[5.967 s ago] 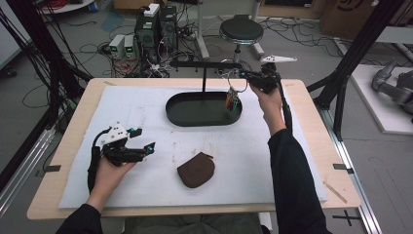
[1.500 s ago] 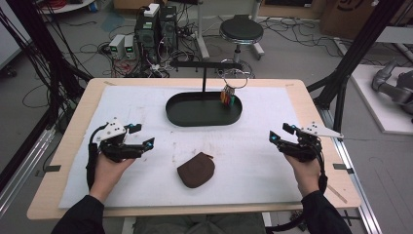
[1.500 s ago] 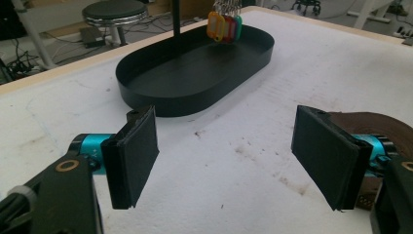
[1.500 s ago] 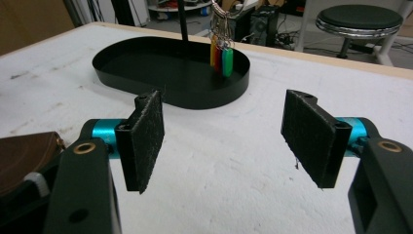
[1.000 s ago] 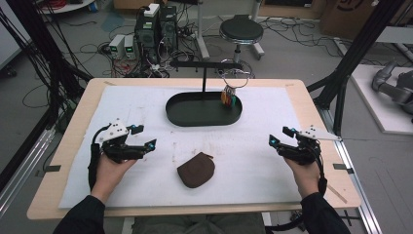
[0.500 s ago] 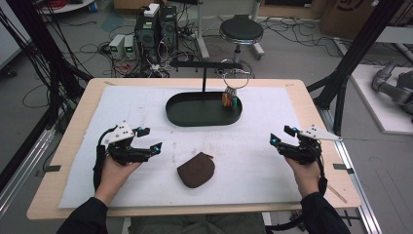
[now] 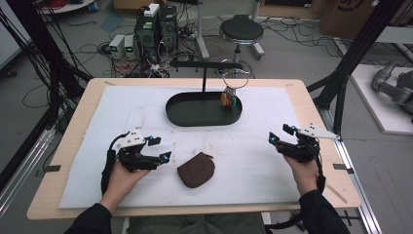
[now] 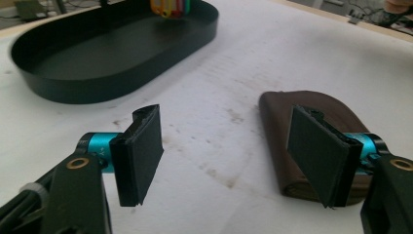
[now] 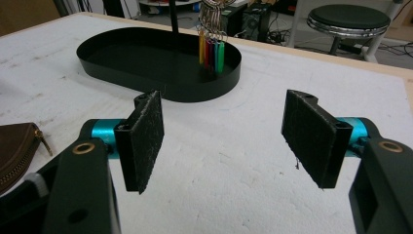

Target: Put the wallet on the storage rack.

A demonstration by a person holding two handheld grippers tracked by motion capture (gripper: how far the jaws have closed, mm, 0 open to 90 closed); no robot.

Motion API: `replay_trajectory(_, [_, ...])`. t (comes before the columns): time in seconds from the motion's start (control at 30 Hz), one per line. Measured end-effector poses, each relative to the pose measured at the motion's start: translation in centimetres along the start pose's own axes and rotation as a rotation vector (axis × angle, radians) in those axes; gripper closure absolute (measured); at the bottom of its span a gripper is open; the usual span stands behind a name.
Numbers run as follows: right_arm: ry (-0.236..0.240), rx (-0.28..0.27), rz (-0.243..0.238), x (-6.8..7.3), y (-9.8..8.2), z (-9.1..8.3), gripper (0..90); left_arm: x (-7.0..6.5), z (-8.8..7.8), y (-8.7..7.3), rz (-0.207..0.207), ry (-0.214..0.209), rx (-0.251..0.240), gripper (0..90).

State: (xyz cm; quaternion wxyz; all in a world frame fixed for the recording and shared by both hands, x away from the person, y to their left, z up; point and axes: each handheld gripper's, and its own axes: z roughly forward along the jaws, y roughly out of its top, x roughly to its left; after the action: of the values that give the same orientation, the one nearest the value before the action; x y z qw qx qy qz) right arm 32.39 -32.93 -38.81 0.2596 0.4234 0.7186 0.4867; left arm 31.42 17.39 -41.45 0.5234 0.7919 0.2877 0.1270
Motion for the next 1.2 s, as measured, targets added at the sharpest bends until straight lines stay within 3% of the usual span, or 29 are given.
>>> replay_trajectory(0.3, [0.0, 0.0, -0.011, 0.0, 0.0, 0.2, 32.5, -1.3, 2.1, -0.9, -0.091, -0.096, 0.085, 36.1])
replay_trajectory(0.7, [-0.003, 0.014, -0.056, 0.4, 0.1, 0.4, 32.4, -1.2, 3.8, -1.7, -0.182, -0.188, 0.188, 47.1])
replay_trajectory(0.77, [-0.008, 0.014, -0.055, 0.4, 0.1, 0.4, 31.6, -1.0, 4.1, -1.9, -0.229, -0.212, 0.203, 47.7])
replay_trajectory(0.83, [-0.008, 0.02, -0.059, 0.5, 0.1, 0.4, 31.5, -0.4, 4.4, -2.3, -0.334, -0.241, 0.225, 47.2])
replay_trajectory(0.87, [-0.009, 0.022, -0.063, 0.6, 0.1, 0.5, 31.5, -0.3, 4.4, -2.3, -0.353, -0.245, 0.229, 45.1])
replay_trajectory(0.97, [-0.009, 0.024, -0.075, 0.8, 0.1, 0.6, 31.5, -0.5, 4.5, -2.2, -0.336, -0.246, 0.235, 46.8])
replay_trajectory(1.07, [-0.01, 0.028, -0.083, 1.0, 0.2, 0.6, 31.5, -0.6, 4.4, -2.1, -0.323, -0.278, 0.227, 59.9])
replay_trajectory(1.2, [-0.011, 0.028, -0.088, 1.0, 0.2, 0.6, 31.7, -0.9, 4.4, -2.0, -0.297, -0.261, 0.23, 64.4])
